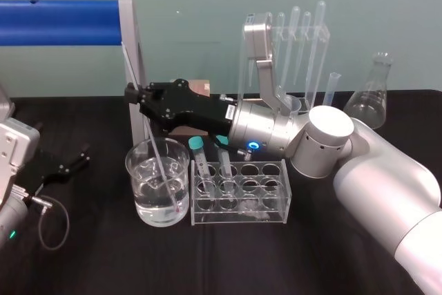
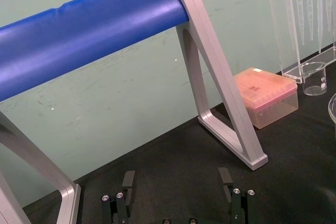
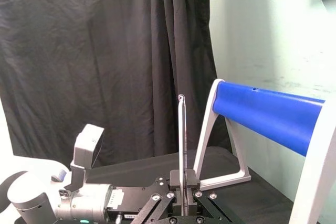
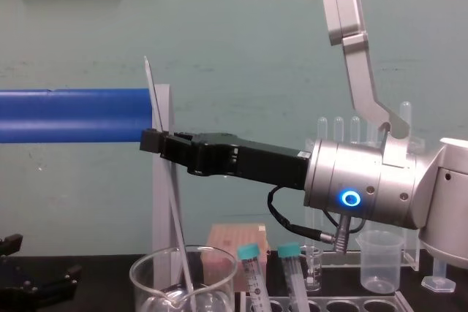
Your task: Hold the thermometer with one hand and immerse one end into the beaker, then reinsert it into the test tube rack.
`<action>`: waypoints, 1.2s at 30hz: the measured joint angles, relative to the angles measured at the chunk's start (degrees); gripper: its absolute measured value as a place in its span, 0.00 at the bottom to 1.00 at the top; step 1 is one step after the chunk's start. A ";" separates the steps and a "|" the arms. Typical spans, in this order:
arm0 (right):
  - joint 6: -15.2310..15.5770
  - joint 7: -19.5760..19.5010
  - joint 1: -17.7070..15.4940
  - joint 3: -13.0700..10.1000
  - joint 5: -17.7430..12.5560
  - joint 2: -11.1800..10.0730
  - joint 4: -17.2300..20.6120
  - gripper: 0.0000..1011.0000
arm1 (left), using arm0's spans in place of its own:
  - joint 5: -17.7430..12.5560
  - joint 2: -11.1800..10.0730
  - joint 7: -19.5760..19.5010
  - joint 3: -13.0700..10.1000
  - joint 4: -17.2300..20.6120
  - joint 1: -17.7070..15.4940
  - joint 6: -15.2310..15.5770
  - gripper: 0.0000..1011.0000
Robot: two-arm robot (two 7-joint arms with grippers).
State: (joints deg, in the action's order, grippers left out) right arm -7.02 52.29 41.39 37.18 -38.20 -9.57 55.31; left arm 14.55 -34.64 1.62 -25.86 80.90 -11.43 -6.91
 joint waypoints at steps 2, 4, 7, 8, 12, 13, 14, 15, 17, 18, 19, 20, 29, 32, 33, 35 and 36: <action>0.00 0.05 0.01 -0.03 0.00 0.00 0.00 0.06 | 0.00 0.00 0.00 0.00 0.00 0.00 0.00 1.00; 0.00 0.10 0.01 -0.06 -0.01 -0.01 0.00 0.06 | 0.00 0.00 0.00 0.00 0.00 0.00 0.00 1.00; 0.01 0.12 -0.02 -0.07 -0.02 -0.10 0.10 0.06 | 0.00 0.00 0.00 0.00 0.00 0.00 0.00 1.00; 0.02 0.13 -0.06 -0.07 -0.03 -0.12 0.15 0.06 | 0.00 0.00 0.00 0.00 0.00 0.00 0.00 1.00; 0.08 0.12 -0.15 -0.07 -0.03 -0.16 0.24 0.06 | 0.00 0.00 0.00 0.00 0.00 0.00 0.00 1.00; 0.08 0.12 -0.16 -0.07 -0.03 -0.17 0.24 0.06 | 0.00 0.00 0.00 0.00 0.00 0.00 0.00 1.00; 0.08 0.12 -0.18 -0.07 -0.03 -0.17 0.23 0.06 | 0.00 0.00 0.00 0.00 0.00 0.00 0.00 1.00; 0.08 0.12 -0.18 -0.06 -0.03 -0.17 0.22 0.06 | 0.00 0.00 0.00 0.00 0.00 0.00 0.00 1.00; 0.08 0.13 -0.19 -0.04 -0.03 -0.17 0.20 0.06 | 0.00 0.00 0.00 0.00 0.00 0.00 0.00 1.00; 0.08 0.14 -0.19 -0.03 -0.03 -0.17 0.17 0.06 | 0.00 0.00 0.00 0.00 0.00 0.00 0.00 1.00; 0.08 0.15 -0.20 -0.02 -0.03 -0.17 0.15 0.06 | 0.00 0.00 0.00 0.00 0.00 0.00 0.00 1.00; 0.08 0.17 -0.20 -0.02 -0.03 -0.17 0.13 0.06 | 0.00 0.00 0.00 0.00 0.00 0.00 0.00 1.00; 0.12 0.20 -0.37 0.08 0.03 -0.24 0.17 0.06 | 0.00 0.00 0.00 0.00 0.00 0.00 0.00 1.00; 0.16 0.20 -0.37 0.13 0.07 -0.23 0.17 0.06 | 0.00 0.00 0.00 0.00 0.00 0.00 0.00 1.00; 0.16 0.20 -0.37 0.14 0.08 -0.22 0.17 0.06 | 0.00 0.00 0.00 0.00 0.00 0.00 0.00 1.00; 0.20 0.18 -0.37 0.17 0.16 -0.20 0.15 0.06 | 0.00 0.00 0.00 0.00 0.00 0.00 0.00 1.00; 0.20 0.18 -0.37 0.17 0.16 -0.20 0.15 0.06 | 0.00 0.00 0.00 0.00 0.00 0.00 0.00 1.00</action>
State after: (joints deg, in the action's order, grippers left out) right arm -6.83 52.47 41.02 37.35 -38.04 -9.77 55.46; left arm 14.55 -34.64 1.62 -25.86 80.90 -11.43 -6.91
